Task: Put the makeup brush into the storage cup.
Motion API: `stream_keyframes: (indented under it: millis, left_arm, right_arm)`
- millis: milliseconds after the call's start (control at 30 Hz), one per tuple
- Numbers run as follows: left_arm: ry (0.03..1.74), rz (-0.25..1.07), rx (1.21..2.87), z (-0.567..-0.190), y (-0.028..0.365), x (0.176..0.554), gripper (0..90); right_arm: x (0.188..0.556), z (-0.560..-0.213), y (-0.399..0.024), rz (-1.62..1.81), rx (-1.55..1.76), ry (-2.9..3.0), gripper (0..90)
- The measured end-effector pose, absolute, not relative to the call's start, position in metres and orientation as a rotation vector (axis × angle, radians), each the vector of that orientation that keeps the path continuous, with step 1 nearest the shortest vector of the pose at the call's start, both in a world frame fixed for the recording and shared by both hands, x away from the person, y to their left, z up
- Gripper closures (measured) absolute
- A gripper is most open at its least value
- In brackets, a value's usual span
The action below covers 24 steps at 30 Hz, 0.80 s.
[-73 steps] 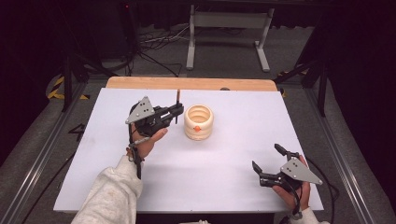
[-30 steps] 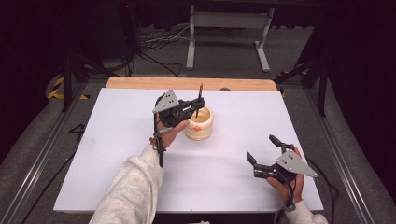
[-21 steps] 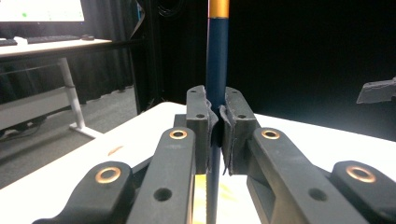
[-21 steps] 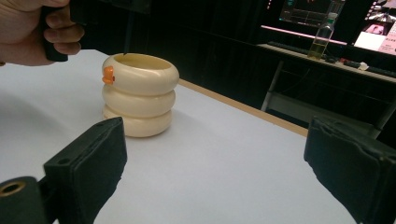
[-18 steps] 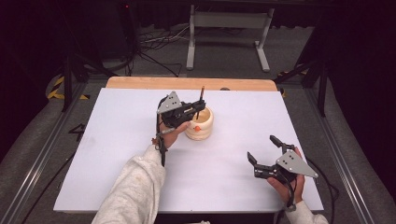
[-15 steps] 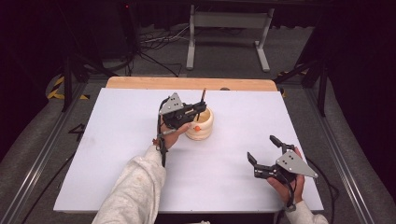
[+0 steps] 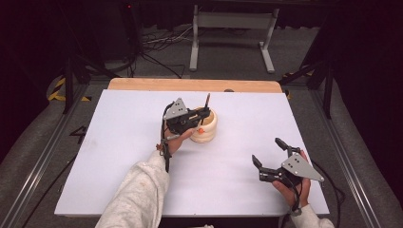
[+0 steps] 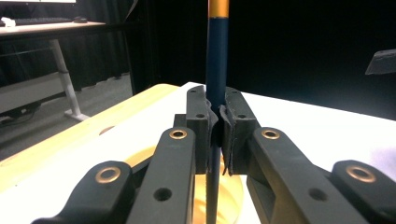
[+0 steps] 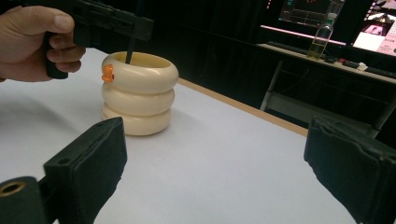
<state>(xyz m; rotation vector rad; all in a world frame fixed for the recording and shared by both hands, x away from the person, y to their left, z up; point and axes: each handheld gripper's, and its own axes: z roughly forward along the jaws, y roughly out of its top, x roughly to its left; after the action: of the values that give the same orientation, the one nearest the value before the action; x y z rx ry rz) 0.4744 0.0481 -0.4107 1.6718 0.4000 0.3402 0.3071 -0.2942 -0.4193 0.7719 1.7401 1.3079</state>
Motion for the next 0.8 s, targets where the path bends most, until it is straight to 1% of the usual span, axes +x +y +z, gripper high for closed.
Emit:
stream_keyframes:
  millis: [800]
  left_arm:
    - [0.423,0.332,1.694,-0.424,0.05,0.472,83.1]
  right_arm:
    - [0.307,-0.419,-0.296,1.305,0.777,1.741,6.5]
